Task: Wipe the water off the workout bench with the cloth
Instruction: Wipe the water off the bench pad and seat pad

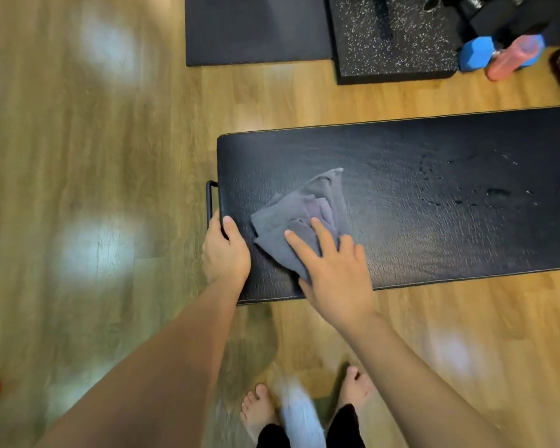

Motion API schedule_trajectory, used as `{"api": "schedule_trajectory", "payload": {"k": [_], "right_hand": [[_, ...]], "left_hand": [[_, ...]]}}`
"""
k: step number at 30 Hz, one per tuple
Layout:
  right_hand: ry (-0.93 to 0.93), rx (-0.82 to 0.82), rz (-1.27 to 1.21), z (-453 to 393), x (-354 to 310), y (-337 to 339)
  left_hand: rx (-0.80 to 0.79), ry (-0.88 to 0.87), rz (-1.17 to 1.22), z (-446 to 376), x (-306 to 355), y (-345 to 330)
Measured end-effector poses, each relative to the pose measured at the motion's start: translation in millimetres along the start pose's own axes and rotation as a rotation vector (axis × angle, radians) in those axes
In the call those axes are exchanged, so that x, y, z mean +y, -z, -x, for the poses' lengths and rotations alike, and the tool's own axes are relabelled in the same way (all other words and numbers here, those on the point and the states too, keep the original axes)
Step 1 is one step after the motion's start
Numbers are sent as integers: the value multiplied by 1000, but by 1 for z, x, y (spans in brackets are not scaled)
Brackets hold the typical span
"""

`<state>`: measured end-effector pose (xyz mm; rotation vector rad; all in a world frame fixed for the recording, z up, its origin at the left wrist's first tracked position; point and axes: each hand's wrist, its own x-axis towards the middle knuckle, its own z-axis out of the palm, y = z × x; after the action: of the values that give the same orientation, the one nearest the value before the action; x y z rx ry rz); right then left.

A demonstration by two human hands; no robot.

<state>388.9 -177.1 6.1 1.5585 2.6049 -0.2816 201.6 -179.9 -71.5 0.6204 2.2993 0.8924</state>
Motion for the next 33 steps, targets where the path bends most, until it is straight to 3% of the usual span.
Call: {"api": "schedule_trajectory", "payload": {"k": [5, 9, 11, 16, 20, 23, 26, 29, 33], "right_hand": [[-425, 69, -18, -32, 66, 12], [-636, 73, 2, -70, 42, 11], [-562, 80, 5, -74, 15, 11], [-33, 45, -14, -36, -45, -5], [85, 15, -27, -2, -13, -7], [74, -7, 3, 4, 36, 2], [-121, 27, 20, -20, 73, 10], [-254, 29, 54, -47, 83, 15], [-265, -7, 54, -45, 78, 14]], "left_hand": [[-14, 8, -42, 1, 1, 4], [-2, 0, -36, 1, 3, 3], [5, 21, -49, 1, 3, 3], [4, -12, 71, -1, -3, -2], [11, 11, 17, 1, -1, -3], [22, -9, 0, 4, 3, 0], [22, 0, -19, 5, 7, 1], [-11, 21, -71, 5, 9, 0], [38, 100, -307, 13, 31, 4]]}}
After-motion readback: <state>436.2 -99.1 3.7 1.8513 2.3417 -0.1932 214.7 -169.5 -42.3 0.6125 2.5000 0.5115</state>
